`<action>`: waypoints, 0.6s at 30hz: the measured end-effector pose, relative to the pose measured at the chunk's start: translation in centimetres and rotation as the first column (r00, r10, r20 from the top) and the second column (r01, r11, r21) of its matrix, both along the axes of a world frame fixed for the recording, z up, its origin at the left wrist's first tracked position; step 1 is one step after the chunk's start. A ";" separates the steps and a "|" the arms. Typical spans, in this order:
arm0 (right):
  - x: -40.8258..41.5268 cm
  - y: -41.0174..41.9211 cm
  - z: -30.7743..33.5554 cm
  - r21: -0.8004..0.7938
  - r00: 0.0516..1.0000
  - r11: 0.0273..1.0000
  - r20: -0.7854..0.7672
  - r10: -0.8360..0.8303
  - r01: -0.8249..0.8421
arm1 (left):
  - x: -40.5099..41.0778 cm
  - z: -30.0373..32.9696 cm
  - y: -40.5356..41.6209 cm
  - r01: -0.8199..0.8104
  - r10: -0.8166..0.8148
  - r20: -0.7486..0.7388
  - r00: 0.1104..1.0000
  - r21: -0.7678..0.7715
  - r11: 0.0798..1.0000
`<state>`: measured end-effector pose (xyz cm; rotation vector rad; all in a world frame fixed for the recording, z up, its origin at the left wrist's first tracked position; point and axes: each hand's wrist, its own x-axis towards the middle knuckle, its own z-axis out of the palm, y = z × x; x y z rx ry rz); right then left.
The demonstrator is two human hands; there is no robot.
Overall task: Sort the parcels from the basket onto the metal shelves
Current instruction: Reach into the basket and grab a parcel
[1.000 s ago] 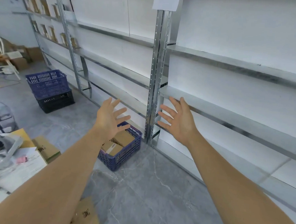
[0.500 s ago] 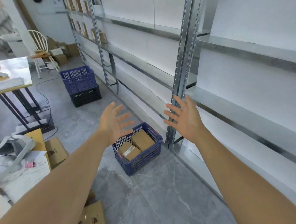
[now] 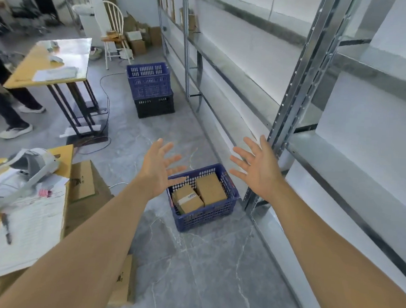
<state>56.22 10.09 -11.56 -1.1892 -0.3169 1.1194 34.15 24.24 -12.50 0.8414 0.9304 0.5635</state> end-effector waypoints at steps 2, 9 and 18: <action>0.9 1.9 -0.7 -0.016 0.999 0.999 0.000 0.038 -0.038 | 0.6 -0.6 1.3 -0.026 0.026 -0.016 1.000 -0.014 1.000; 3.8 9.4 -2.9 -0.047 0.993 0.992 0.015 0.116 -0.115 | 2.8 -3.2 8.3 -0.076 0.073 -0.057 0.996 -0.043 0.996; 7.4 20.2 -3.9 -0.100 0.990 0.986 0.037 0.135 -0.131 | 6.5 -5.8 18.2 -0.091 0.084 -0.070 0.994 -0.097 0.991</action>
